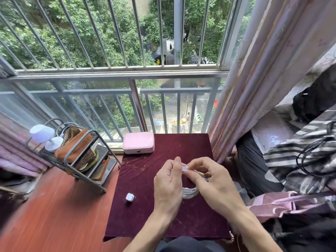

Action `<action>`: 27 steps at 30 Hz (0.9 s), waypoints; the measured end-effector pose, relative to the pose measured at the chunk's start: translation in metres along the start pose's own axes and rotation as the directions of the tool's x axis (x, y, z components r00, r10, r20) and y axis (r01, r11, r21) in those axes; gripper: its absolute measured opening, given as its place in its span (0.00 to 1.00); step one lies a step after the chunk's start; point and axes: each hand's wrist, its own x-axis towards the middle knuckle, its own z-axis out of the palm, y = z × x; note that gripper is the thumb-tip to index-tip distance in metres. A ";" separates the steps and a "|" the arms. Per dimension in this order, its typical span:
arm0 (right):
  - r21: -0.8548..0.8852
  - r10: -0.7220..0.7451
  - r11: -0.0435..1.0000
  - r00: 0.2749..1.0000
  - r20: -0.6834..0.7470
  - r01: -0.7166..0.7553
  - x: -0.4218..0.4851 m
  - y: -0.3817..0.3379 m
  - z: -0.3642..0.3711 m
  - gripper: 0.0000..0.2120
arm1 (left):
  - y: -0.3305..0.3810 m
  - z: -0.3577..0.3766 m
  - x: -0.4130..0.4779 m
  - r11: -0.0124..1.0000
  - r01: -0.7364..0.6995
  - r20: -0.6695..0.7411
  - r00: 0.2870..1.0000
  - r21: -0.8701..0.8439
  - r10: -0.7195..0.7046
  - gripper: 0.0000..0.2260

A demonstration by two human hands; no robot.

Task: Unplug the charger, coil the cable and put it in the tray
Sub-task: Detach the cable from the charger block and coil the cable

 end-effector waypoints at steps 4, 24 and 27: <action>0.350 0.163 0.913 0.974 0.156 -0.209 0.006 -0.003 -0.006 0.09 | -0.004 -0.001 -0.004 0.997 -0.023 0.013 1.000 -0.071 0.024 0.18; 0.627 0.613 0.163 0.576 0.540 -0.761 -0.036 0.044 0.044 0.27 | -0.039 -0.005 -0.011 0.866 0.277 -0.096 0.934 -0.417 -0.345 0.20; 0.736 0.536 0.109 0.663 0.523 -0.668 -0.037 0.050 0.047 0.15 | -0.047 -0.004 -0.014 0.852 0.303 -0.061 0.931 -0.427 -0.361 0.17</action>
